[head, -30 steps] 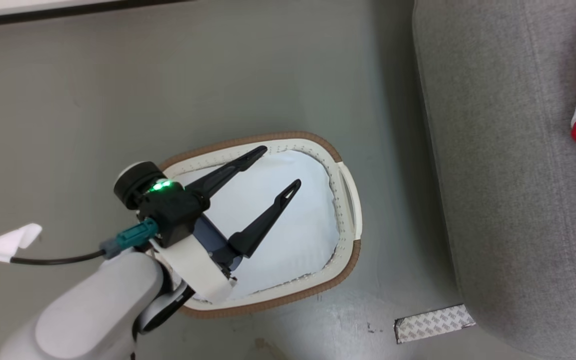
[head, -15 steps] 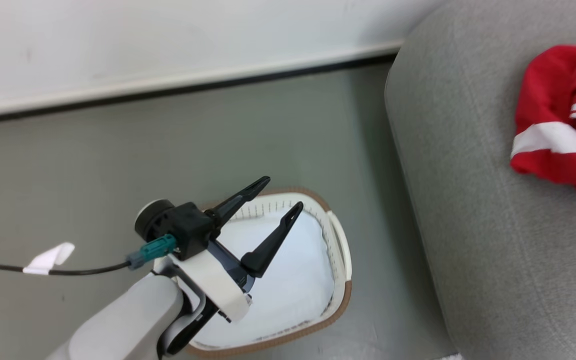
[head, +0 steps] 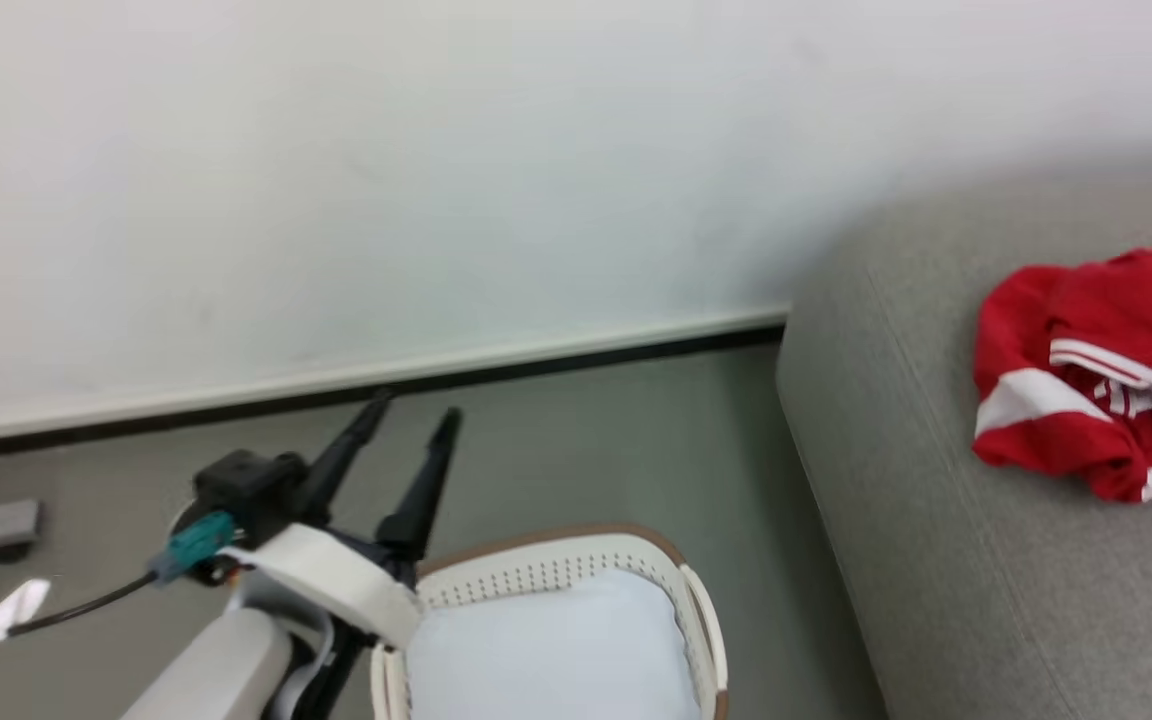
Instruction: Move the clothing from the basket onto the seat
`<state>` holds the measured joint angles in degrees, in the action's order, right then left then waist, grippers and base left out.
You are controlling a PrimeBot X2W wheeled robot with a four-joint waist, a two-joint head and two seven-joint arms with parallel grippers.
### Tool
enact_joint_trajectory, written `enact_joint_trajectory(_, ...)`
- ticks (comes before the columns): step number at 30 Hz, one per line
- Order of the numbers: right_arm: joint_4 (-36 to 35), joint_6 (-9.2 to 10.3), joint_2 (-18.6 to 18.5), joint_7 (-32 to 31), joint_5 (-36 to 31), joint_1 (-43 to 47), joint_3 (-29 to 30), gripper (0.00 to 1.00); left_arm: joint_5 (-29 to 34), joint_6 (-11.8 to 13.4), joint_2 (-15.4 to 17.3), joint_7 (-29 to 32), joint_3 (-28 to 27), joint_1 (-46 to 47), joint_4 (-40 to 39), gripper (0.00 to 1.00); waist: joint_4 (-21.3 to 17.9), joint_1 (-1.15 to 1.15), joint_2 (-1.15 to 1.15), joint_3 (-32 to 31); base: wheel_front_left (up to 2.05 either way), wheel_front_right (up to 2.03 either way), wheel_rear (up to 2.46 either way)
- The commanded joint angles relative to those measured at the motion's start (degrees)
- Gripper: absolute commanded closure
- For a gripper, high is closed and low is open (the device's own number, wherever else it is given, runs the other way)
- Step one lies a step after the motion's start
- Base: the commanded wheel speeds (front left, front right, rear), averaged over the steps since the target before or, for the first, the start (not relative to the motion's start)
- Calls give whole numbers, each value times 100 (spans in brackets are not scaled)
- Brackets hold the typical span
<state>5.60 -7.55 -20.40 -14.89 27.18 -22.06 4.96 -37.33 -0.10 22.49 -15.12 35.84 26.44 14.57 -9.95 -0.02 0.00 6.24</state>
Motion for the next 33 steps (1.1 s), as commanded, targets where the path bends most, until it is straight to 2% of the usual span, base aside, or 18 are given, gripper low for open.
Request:
enact_joint_trajectory(1,-35,13,78,208,-14,111,-71,0,35,20,-22,-1,-219,-220,36,0,251,2,0,-371,0,0,0)
enact_joint_trajectory(6,71,13,467,901,-81,314,-238,0,177,53,-116,-3,-1025,-725,70,0,455,2,0,-617,0,0,0)
enact_joint_trajectory(14,405,13,1048,1961,-242,944,-621,0,771,84,-322,-2,-2198,-1526,16,0,688,2,0,-797,0,0,0)
enact_joint_trajectory(20,796,13,1124,2674,-189,1314,-1234,0,1265,28,-548,-2,-2830,-1989,24,0,773,2,0,-885,0,0,0)
enact_joint_trajectory(25,1088,13,1161,2926,-270,1518,-1435,0,1632,-137,-840,-3,-3100,-2184,81,0,788,2,0,-933,0,0,0)
enact_joint_trajectory(33,1312,13,1378,3008,-801,1651,-1293,0,2189,-317,-1250,-3,-3498,-2424,201,0,634,2,0,-976,0,0,0)
